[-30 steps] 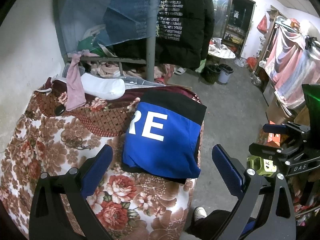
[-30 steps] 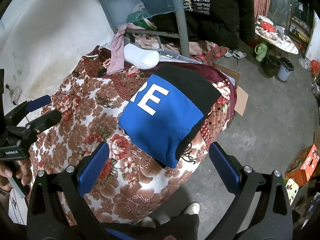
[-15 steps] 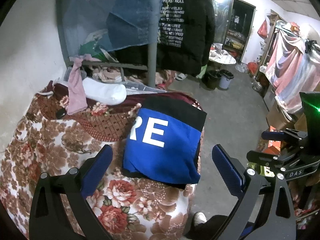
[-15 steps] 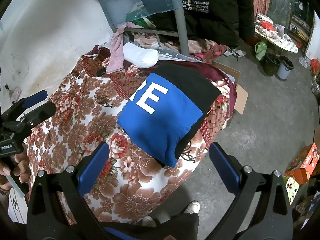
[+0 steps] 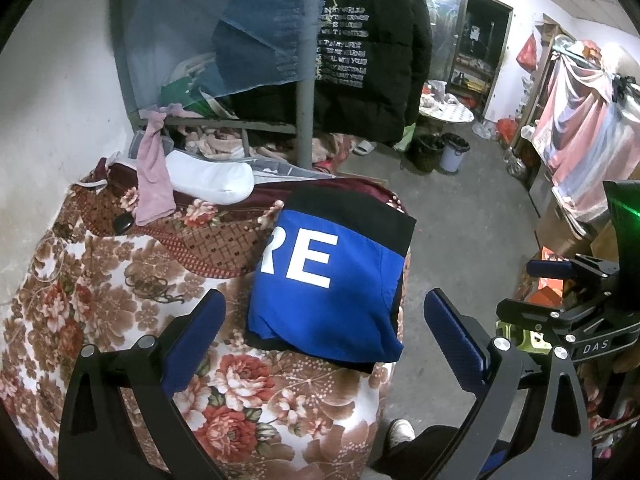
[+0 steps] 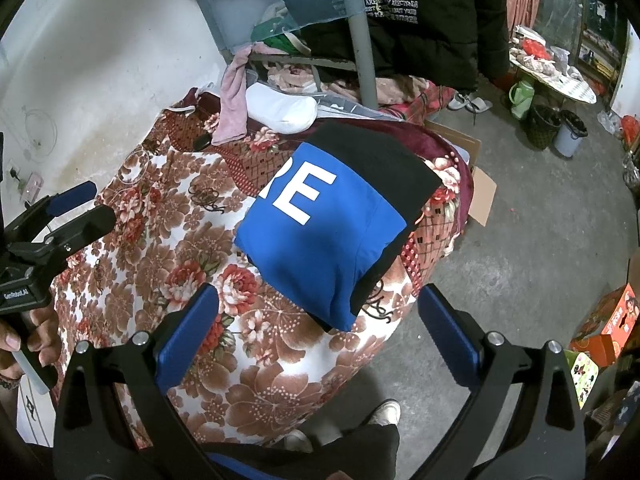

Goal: Fold large clothes

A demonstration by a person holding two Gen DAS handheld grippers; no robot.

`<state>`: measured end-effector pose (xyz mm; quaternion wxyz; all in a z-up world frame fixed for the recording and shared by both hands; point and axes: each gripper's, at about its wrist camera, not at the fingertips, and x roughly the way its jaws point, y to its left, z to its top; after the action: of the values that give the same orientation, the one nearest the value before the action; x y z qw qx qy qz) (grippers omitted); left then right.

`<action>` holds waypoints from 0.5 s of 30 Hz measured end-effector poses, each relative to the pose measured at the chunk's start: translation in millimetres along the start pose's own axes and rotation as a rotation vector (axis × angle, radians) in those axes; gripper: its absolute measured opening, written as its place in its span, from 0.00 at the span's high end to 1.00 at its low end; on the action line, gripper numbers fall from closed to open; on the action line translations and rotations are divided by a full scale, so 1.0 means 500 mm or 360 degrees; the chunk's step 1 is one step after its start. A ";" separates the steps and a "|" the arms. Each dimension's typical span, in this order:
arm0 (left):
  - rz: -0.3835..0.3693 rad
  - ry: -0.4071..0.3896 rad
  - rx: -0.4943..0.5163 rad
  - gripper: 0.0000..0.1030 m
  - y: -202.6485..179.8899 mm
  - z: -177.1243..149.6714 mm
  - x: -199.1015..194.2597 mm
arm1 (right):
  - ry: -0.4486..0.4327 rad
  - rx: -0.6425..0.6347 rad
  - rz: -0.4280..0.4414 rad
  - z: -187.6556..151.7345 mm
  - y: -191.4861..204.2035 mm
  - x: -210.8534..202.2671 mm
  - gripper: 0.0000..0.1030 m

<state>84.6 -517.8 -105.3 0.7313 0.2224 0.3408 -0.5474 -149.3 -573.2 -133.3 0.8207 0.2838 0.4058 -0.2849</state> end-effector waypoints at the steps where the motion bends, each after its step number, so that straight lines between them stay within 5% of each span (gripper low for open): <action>1: -0.0003 0.0001 0.0000 0.05 0.000 0.000 0.000 | -0.0001 0.0000 -0.0001 0.000 0.000 0.000 0.05; 15: -0.0065 0.0010 0.0006 0.05 -0.004 0.006 -0.002 | 0.0001 0.0006 0.0000 -0.011 -0.003 -0.004 0.05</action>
<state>83.1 -520.0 -102.5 0.7184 0.2186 0.3466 -0.5621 -154.2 -569.8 -135.0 0.8201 0.2856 0.4054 -0.2855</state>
